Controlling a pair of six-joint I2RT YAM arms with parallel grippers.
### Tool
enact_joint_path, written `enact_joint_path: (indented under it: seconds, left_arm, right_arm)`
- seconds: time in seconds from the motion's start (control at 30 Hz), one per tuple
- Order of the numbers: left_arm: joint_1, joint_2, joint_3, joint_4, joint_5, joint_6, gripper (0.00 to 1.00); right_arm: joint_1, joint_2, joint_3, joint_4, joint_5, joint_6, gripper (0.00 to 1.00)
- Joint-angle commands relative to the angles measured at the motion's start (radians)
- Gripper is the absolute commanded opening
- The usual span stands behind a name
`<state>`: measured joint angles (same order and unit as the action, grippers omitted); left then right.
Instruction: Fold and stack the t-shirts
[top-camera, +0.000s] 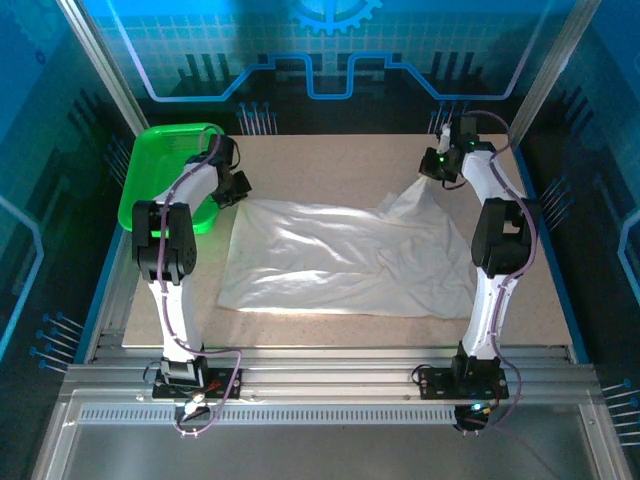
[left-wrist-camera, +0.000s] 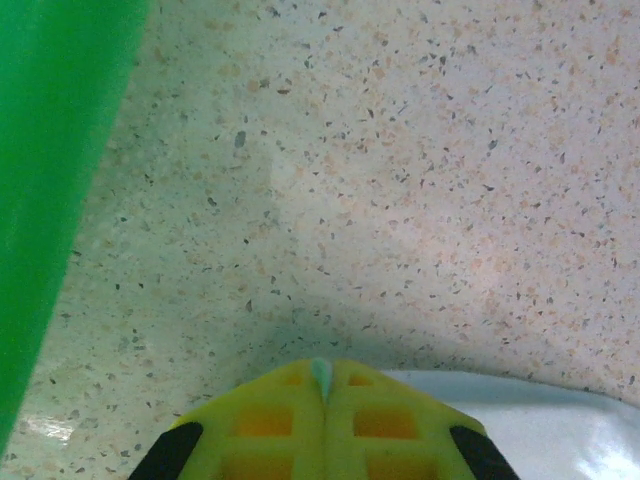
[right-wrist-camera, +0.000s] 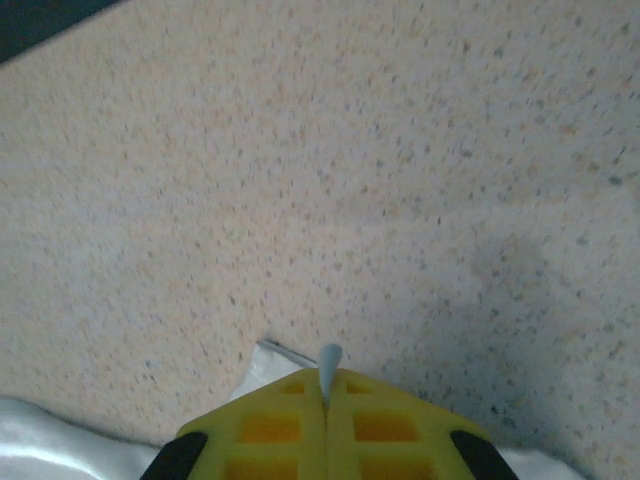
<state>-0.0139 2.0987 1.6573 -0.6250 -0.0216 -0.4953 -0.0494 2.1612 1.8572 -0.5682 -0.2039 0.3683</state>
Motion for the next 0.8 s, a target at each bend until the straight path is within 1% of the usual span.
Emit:
enact_joint_path:
  seconds: [0.0,0.17,0.33,0.6,0.77]
  left_arm:
    - [0.005,-0.046,-0.014,0.02,0.034,0.0,0.0]
    - [0.005,-0.073,-0.047,0.05,0.067,0.003,0.0]
    - [0.005,-0.131,-0.11,0.096,0.104,0.006,0.0]
    - [0.018,-0.227,-0.219,0.141,0.123,0.021,0.0]
    - [0.02,-0.304,-0.303,0.17,0.137,0.047,0.0]
  right_arm:
    - [-0.01,0.033,0.072,0.059,-0.055,0.074,0.0]
    - [-0.009,-0.004,0.041,0.118,-0.083,0.1,0.0]
    - [-0.007,-0.087,-0.029,0.117,-0.079,0.08,0.0]
    - [-0.004,-0.25,-0.225,0.109,-0.053,0.013,0.0]
    - [-0.009,-0.385,-0.364,0.09,0.0,-0.032,0.0]
